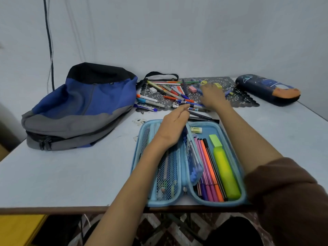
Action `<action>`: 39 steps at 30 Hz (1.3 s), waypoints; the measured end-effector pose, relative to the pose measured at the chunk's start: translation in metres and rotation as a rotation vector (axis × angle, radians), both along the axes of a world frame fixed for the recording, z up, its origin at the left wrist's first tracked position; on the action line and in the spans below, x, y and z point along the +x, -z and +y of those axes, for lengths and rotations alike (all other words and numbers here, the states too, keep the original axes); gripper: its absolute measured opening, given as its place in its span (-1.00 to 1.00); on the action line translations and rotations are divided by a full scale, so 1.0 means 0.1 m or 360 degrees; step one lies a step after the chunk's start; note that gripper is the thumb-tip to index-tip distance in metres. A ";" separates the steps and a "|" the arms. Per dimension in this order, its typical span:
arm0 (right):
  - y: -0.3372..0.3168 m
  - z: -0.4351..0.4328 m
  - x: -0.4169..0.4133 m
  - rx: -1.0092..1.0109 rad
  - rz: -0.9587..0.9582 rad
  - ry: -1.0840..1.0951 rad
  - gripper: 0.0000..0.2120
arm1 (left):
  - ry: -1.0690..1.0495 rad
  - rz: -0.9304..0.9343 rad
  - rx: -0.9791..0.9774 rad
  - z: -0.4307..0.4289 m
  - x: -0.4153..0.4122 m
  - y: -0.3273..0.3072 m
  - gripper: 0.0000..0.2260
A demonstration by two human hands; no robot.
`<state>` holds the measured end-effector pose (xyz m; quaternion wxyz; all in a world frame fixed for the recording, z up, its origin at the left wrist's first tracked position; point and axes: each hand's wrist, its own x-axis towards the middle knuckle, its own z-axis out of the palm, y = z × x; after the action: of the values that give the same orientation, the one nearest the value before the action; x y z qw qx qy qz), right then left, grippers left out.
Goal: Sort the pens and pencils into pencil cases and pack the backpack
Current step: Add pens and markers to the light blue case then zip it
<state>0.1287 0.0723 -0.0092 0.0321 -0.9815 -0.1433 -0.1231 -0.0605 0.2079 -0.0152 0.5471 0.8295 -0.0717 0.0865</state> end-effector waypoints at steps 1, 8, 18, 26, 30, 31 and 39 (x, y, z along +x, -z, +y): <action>0.03 0.04 0.04 -0.0050 0.0024 -0.0002 -0.55 | -0.0004 0.0002 0.0001 0.00 0.00 0.00 -0.42; 0.05 0.16 0.32 -0.0208 0.0350 -0.0140 -0.40 | 0.0013 -0.0015 0.0013 0.02 0.04 0.03 -0.45; -0.04 0.16 0.31 0.0097 -0.0039 -0.0096 -0.73 | 0.0015 -0.0012 0.0033 0.01 0.03 0.00 -0.45; -0.12 0.09 0.12 0.0360 0.0117 0.0035 -0.84 | 0.0007 -0.0014 0.0055 0.01 0.01 -0.01 -0.48; -0.41 0.04 -0.15 0.0556 0.0214 -0.0070 -0.88 | -0.0004 -0.0012 0.0048 0.00 0.01 -0.02 -0.47; -0.50 0.01 -0.27 0.0592 0.0301 -0.0128 -0.90 | -0.0005 -0.0011 0.0045 0.00 0.01 -0.02 -0.46; -0.57 -0.25 -1.23 0.0384 0.0821 -0.0380 -0.92 | -0.0011 -0.0018 0.0100 -0.02 -0.01 -0.04 -0.46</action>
<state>0.0054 0.0469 0.0482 0.1981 -0.9457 -0.2290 0.1186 -0.0610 0.2063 -0.0111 0.5200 0.8460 -0.0747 0.0908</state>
